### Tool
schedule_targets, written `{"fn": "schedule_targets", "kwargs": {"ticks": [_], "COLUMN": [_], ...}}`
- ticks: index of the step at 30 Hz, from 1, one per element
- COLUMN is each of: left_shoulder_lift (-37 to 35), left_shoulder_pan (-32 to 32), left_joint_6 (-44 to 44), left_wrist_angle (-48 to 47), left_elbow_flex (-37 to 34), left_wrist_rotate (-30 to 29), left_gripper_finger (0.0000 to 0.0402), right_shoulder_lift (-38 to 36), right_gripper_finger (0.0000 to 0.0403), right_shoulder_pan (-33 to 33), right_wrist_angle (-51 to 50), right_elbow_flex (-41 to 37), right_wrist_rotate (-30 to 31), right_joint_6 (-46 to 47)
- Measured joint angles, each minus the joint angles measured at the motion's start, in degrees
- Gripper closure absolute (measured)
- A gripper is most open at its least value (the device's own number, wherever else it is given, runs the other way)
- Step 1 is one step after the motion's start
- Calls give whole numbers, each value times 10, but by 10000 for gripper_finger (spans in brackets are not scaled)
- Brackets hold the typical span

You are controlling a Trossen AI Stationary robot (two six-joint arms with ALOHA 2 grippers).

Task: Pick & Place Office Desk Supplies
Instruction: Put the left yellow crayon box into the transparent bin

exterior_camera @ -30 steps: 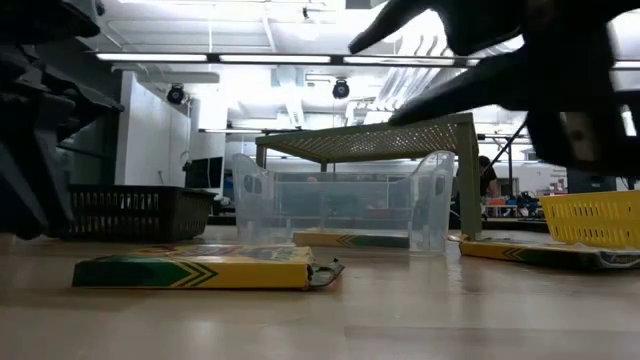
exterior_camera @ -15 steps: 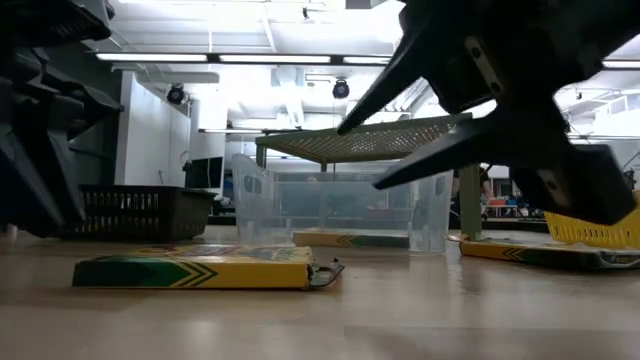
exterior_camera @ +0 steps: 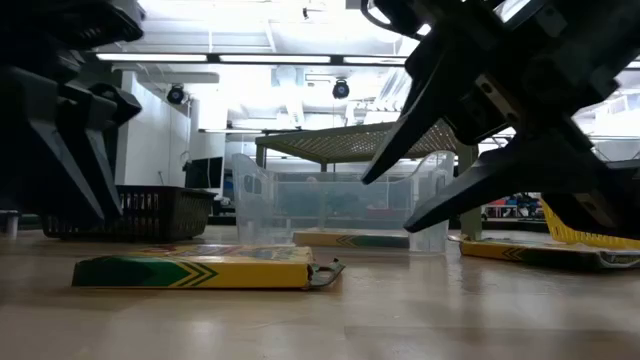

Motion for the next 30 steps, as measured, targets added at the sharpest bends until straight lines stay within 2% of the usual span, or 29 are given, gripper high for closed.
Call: {"fn": "schedule_targets", "kwargs": {"ticks": [4,7,10,30], "left_shoulder_lift": [0,10,28,46], "left_shoulder_pan": [14,17,17,33], "left_joint_6": [3,3,-1,18], "left_wrist_angle": [0,0,1,32], "left_elbow_flex": [0,0,0,1], "left_wrist_rotate": [31,40,46,54], "left_gripper_finger": [338,338,338,338], "right_shoulder_lift": [14,35,48,50], "right_gripper_finger": [270,270,270,270], "right_shoulder_pan": [-1,-3,-3,-27], "right_wrist_angle": [0,22,48,53], "right_elbow_flex": [0,1,2,1], "right_wrist_rotate": [-7,-31,-31,-31], "right_joint_6": [5,13,15,-16]}}
